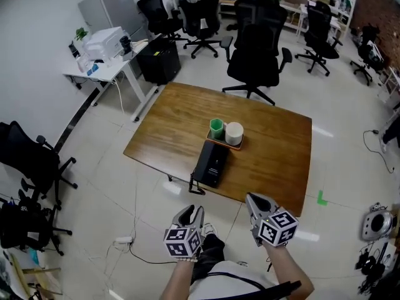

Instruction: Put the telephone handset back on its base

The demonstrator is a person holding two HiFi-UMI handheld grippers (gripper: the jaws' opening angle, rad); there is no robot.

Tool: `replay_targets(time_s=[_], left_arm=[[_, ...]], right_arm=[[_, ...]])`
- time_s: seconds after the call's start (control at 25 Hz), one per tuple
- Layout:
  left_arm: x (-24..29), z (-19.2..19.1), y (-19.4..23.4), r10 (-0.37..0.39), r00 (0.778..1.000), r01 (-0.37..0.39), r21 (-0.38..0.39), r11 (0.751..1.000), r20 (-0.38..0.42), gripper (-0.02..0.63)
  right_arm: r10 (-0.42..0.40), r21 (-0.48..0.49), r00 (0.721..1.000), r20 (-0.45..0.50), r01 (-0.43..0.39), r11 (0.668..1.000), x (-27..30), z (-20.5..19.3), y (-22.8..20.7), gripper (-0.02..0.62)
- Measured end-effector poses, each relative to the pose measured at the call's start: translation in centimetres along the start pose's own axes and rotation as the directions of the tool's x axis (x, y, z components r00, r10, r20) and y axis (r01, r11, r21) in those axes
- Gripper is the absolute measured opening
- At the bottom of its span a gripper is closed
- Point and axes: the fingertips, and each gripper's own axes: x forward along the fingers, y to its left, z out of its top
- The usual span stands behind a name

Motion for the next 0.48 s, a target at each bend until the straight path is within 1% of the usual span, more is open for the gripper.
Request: replay_targets(time_s=[0.24, 0.48], left_arm=[[-4.3, -1.2, -3.8, 0.035, 0.998, -0.036, 0.031, 0.999, 0.06, 0.123], [-7.4, -2.6, -6.7, 0.053, 0.994, -0.059, 0.064, 0.996, 0.093, 0.123]], right_arm=[[0.03, -0.063, 1.0, -0.002, -0.03, 0.998, -4.4, -1.6, 1.9, 0.0], [0.051, -0.072, 0.999, -0.005, -0.051, 0.996, -8.6, -3.4, 3.1, 0.0]])
